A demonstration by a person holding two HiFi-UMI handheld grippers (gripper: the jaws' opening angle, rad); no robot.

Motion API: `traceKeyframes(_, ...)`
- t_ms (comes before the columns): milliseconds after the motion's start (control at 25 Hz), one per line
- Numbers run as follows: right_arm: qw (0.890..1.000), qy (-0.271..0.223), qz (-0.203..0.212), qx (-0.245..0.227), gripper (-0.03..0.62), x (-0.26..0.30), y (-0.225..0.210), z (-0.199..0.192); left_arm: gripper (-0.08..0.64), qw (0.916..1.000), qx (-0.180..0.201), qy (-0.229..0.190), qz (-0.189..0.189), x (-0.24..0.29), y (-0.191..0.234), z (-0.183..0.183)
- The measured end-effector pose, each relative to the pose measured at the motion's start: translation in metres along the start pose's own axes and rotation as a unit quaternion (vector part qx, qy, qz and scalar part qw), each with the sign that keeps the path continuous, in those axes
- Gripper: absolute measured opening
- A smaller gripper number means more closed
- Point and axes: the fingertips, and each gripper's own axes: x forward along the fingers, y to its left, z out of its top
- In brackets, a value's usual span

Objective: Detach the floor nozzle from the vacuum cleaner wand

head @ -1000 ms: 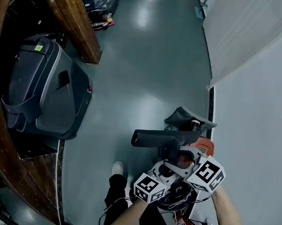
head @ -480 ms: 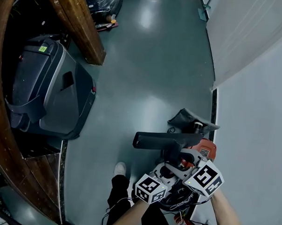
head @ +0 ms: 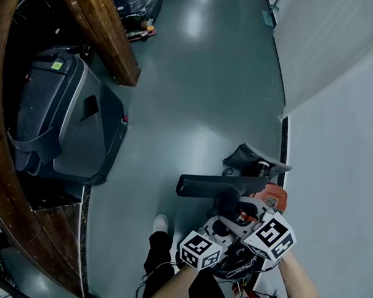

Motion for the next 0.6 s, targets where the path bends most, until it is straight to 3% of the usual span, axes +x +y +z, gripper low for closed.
traceKeyframes(80,1.000,0.005,0.009,0.020,0.186,0.000,-0.004,0.002,0.147,1.0000,-0.003,-0.002,0.005,0.002,0.002,0.001)
traceKeyframes(240,0.998,0.045,-0.039,-0.038,0.187,0.004,-0.003,0.001,0.147,1.0000,-0.007,0.003,0.005,0.001,0.003,0.001)
traceKeyframes(320,0.997,0.049,-0.047,-0.030,0.187,0.004,0.000,0.000,0.147,0.9999,-0.010,0.002,0.006,-0.001,0.001,0.000)
traceKeyframes(480,1.000,0.014,0.002,0.005,0.186,-0.002,-0.004,0.010,0.147,0.9995,-0.020,-0.021,0.009,-0.001,0.000,0.006)
traceKeyframes(600,0.998,-0.016,0.053,0.006,0.186,-0.014,-0.005,0.014,0.137,0.9999,-0.006,-0.012,-0.004,0.002,-0.007,0.002)
